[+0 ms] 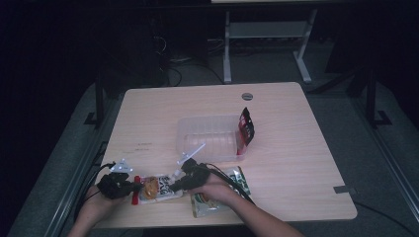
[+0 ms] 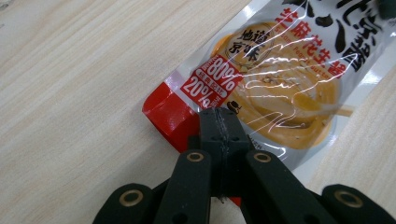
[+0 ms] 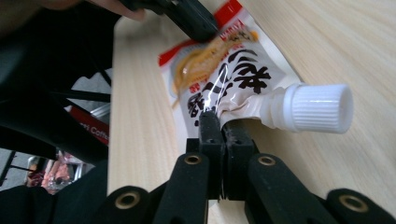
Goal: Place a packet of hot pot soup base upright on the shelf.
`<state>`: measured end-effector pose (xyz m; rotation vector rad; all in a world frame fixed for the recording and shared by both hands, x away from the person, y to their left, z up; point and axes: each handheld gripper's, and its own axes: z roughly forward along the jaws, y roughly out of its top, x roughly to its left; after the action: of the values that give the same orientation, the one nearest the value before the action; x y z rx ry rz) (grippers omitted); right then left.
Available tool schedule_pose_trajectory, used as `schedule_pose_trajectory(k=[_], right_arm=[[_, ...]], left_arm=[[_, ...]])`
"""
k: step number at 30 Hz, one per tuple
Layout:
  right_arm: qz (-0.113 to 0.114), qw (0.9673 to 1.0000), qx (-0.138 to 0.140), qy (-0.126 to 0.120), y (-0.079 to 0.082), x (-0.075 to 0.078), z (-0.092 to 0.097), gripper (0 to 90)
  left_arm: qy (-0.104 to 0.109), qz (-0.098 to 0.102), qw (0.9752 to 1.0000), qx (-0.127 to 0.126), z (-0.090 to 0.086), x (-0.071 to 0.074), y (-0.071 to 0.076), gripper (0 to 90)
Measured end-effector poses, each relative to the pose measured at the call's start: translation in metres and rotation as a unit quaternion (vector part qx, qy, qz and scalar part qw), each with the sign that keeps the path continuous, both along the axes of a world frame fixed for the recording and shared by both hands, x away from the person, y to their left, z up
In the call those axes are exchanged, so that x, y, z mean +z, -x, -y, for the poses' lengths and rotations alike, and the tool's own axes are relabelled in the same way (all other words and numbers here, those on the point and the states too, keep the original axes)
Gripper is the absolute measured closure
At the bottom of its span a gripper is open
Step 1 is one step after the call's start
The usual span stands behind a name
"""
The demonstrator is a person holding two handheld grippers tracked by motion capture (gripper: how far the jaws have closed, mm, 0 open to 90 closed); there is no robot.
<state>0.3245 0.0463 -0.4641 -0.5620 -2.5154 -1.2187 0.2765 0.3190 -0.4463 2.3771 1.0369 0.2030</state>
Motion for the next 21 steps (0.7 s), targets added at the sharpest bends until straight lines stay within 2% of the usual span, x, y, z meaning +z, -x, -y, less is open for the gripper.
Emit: schedule_pose_trajectory(k=[6, 8, 15, 18, 19, 21], right_arm=[[-0.012, 0.9991, 0.017, -0.036, 0.000, 0.010, 0.005, 89.9], [-0.010, 0.9986, 0.023, -0.047, 0.001, 0.013, 0.007, 89.9], [-0.006, 0.9965, 0.035, -0.076, 0.005, 0.027, 0.011, 90.0], [-0.004, 0.9957, 0.034, -0.087, 0.006, 0.033, 0.014, 90.0], [-0.005, 0.9952, 0.033, -0.091, 0.006, 0.036, 0.015, 90.0], [-0.005, 0.9943, 0.033, -0.101, 0.006, 0.040, 0.017, 90.0]], left_arm=[[0.023, -0.009, 0.9996, -0.009, 0.000, 0.001, 0.000, 89.8], [0.035, -0.007, 0.9993, -0.008, 0.002, 0.003, 0.001, 89.8], [0.045, 0.008, 0.9983, -0.036, 0.012, 0.010, 0.005, 89.7], [0.062, 0.012, 0.9972, -0.041, 0.017, 0.012, 0.006, 89.7], [0.057, 0.013, 0.9971, -0.048, 0.018, 0.013, 0.006, 89.7], [0.063, 0.016, 0.9964, -0.054, 0.021, 0.015, 0.007, 89.7]])
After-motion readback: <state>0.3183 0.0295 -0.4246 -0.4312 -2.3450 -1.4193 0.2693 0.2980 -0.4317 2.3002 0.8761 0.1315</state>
